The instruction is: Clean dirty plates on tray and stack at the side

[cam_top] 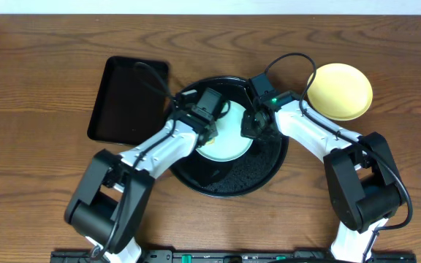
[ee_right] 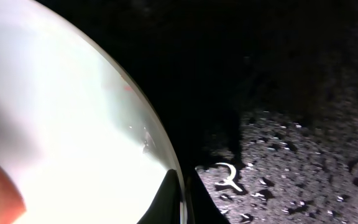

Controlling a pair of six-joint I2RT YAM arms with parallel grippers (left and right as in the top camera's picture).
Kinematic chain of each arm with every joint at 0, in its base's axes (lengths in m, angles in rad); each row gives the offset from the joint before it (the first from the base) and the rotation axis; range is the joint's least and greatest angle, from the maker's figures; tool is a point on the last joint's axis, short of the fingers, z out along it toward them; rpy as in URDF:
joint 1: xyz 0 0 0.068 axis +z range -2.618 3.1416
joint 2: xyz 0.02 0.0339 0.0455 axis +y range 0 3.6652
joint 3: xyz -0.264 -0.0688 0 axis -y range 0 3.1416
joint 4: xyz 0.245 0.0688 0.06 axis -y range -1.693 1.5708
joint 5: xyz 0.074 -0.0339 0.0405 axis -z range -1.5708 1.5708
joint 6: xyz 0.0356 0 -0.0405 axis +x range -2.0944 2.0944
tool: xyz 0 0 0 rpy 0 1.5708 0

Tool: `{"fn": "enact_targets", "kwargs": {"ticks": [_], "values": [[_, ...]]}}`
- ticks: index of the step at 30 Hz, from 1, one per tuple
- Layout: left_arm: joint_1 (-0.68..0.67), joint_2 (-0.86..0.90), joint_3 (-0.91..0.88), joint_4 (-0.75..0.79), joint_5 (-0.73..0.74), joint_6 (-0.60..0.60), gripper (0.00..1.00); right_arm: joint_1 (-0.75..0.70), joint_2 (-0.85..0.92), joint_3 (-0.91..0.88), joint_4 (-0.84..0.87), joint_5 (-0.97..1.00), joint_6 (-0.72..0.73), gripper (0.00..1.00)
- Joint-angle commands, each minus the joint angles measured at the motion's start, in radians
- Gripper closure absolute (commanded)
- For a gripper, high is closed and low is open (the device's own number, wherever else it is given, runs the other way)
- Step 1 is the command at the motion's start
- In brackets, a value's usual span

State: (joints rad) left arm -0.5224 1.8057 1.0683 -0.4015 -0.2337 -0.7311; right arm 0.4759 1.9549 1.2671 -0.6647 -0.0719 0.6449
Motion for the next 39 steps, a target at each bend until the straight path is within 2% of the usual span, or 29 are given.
{"fn": "enact_targets", "kwargs": {"ticks": [1,5,10,14,21,28,33,39], "values": [[0.075,-0.069,-0.030,-0.043,-0.161,0.031,0.93,-0.007,-0.024,-0.003,-0.013,0.076,-0.019,0.98],[0.097,-0.206,-0.030,-0.070,-0.161,0.032,0.93,-0.006,-0.029,0.000,-0.004,0.076,-0.048,0.98],[0.099,-0.277,-0.030,-0.096,-0.160,0.031,0.92,-0.006,-0.050,0.031,-0.020,0.076,-0.110,0.98],[0.099,-0.267,-0.031,-0.116,-0.160,0.031,0.92,-0.001,-0.102,0.055,-0.045,0.108,-0.169,0.99],[0.099,-0.257,-0.031,-0.135,-0.160,0.031,0.92,0.027,-0.256,0.055,-0.074,0.303,-0.275,0.99],[0.099,-0.257,-0.031,-0.164,-0.160,0.031,0.92,0.031,-0.414,0.055,-0.106,0.449,-0.307,0.99],[0.099,-0.257,-0.031,-0.166,-0.160,0.031,0.92,0.031,-0.463,0.055,-0.122,0.588,-0.395,0.99],[0.099,-0.257,-0.031,-0.166,-0.160,0.031,0.92,0.048,-0.462,0.055,-0.121,0.658,-0.504,0.99]]}}
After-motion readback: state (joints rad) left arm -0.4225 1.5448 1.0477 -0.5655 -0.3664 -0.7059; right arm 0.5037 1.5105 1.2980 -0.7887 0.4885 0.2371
